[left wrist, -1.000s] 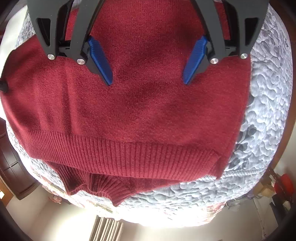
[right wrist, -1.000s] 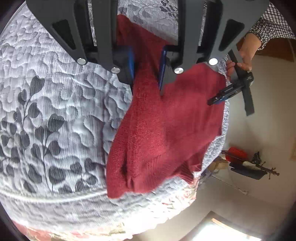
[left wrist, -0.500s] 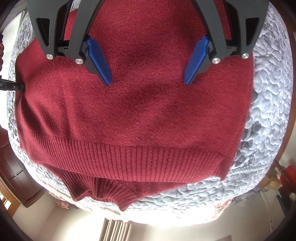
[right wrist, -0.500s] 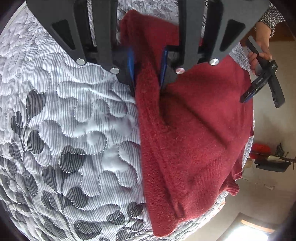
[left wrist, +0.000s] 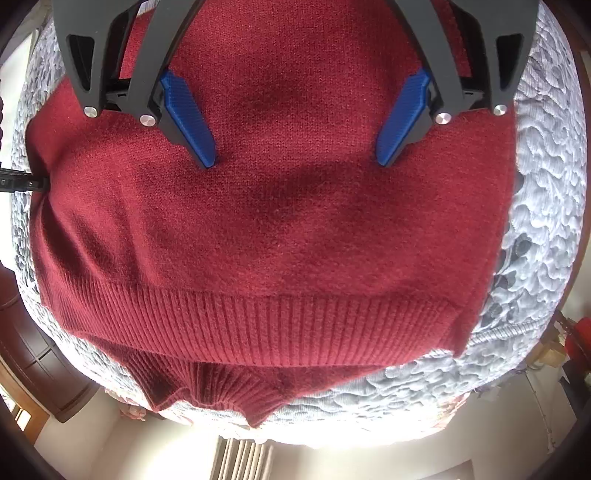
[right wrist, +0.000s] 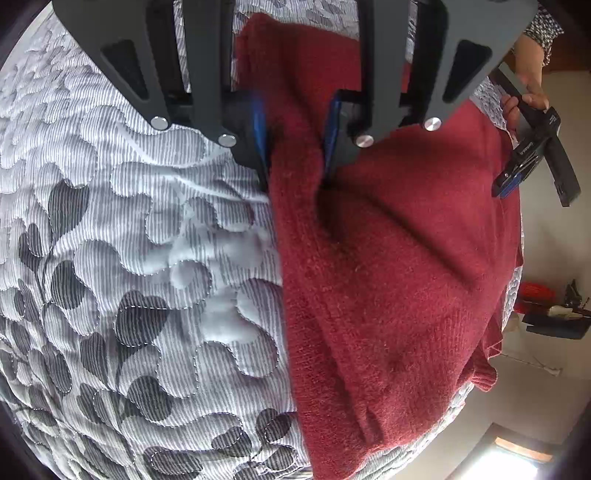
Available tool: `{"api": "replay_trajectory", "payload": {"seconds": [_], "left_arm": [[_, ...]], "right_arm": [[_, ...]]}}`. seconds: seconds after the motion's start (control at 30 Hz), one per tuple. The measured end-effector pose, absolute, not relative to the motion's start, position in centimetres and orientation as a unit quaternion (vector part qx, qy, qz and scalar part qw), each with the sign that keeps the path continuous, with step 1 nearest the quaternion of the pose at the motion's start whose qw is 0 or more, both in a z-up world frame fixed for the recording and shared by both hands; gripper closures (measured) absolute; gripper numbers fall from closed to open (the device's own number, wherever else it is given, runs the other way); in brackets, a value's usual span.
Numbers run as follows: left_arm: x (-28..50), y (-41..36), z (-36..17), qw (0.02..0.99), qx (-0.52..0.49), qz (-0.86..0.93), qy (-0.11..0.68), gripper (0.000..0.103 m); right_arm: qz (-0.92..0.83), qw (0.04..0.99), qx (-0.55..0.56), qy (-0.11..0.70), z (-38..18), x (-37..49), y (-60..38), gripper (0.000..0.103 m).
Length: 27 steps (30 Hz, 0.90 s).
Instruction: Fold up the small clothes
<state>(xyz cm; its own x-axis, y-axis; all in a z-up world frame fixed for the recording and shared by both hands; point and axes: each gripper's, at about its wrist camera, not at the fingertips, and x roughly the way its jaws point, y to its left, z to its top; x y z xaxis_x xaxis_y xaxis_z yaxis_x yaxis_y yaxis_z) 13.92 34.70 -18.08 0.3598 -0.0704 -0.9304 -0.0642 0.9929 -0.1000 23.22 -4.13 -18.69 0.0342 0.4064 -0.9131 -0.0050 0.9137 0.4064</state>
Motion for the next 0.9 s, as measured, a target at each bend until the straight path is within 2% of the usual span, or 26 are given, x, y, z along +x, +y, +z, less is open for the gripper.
{"api": "replay_trajectory", "payload": {"seconds": [0.13, 0.4, 0.73, 0.9], "left_arm": [[13.7, 35.2, -17.0, 0.821, -0.067, -0.009, 0.567, 0.015], [11.9, 39.3, -14.4, 0.826, -0.118, -0.014, 0.55, 0.015], [11.3, 42.1, -12.5, 0.831, -0.124, 0.002, 0.542, 0.015], [10.7, 43.2, -12.3, 0.83, -0.142, 0.01, 0.54, 0.015]], "right_arm": [[0.133, 0.7, 0.168, 0.681, -17.4, 23.2, -3.8, 0.08], [0.141, 0.728, 0.114, 0.662, -11.5, 22.8, 0.7, 0.081], [0.233, 0.736, 0.032, 0.635, -4.5, 22.1, 15.1, 0.082], [0.272, 0.713, -0.016, 0.646, -6.3, 22.0, 23.2, 0.082]]}}
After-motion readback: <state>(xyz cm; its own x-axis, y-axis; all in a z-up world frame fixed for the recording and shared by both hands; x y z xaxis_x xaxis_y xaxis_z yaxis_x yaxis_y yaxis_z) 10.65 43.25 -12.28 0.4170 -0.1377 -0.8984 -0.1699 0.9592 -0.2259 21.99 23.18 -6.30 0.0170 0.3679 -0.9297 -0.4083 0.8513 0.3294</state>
